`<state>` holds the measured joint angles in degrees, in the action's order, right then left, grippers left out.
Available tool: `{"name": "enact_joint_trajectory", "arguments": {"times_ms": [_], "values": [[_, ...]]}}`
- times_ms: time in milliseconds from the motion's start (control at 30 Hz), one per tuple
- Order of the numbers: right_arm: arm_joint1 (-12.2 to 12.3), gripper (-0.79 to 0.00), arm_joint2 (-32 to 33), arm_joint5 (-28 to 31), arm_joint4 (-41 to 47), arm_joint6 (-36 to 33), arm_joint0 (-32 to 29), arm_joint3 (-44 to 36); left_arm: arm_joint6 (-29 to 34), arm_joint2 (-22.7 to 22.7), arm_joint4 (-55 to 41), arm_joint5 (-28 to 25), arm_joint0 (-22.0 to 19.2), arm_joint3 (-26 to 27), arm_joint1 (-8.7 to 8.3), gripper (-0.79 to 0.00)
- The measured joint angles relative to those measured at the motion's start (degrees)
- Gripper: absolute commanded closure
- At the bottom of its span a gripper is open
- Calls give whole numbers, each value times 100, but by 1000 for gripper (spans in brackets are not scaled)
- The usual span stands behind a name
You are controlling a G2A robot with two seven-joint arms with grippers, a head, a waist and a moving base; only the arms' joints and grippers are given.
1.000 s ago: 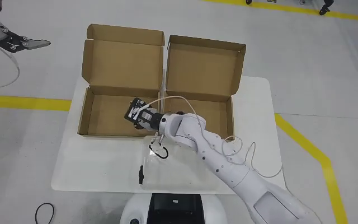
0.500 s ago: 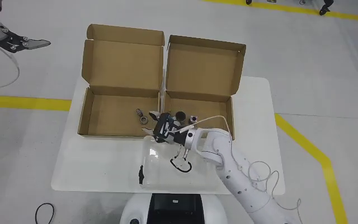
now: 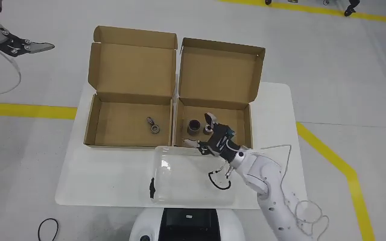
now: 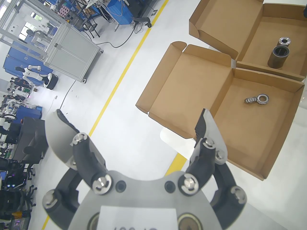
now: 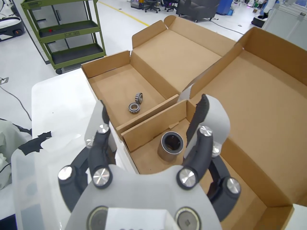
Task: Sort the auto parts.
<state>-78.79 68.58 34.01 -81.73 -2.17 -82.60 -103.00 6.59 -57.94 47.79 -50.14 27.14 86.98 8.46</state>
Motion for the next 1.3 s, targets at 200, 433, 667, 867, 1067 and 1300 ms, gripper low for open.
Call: {"name": "enact_joint_trajectory", "arguments": {"times_ms": [200, 433, 667, 867, 1067, 1300], "values": [[123, -785, 530, -32, 3, 243, -560, -392, 0, 0, 0, 0, 0, 0, 0, -785], [247, -785, 1138, -84, 8, 628, -1287, -862, 0, 0, 0, 0, 0, 0, 0, -785], [337, -785, 1680, -228, 52, 906, -1959, -1262, 0, 0, 0, 0, 0, 0, 0, -785], [383, -785, 2053, -538, 65, 1008, -2596, -1689, 0, 0, 0, 0, 0, 0, 0, -785], [413, -785, 2332, -850, 4, 990, -3256, -2252, 0, 0, 0, 0, 0, 0, 0, -785], [430, -785, 2472, -1146, -98, 981, -3875, -2813, 0, 0, 0, 0, 0, 0, 0, -785]]}}
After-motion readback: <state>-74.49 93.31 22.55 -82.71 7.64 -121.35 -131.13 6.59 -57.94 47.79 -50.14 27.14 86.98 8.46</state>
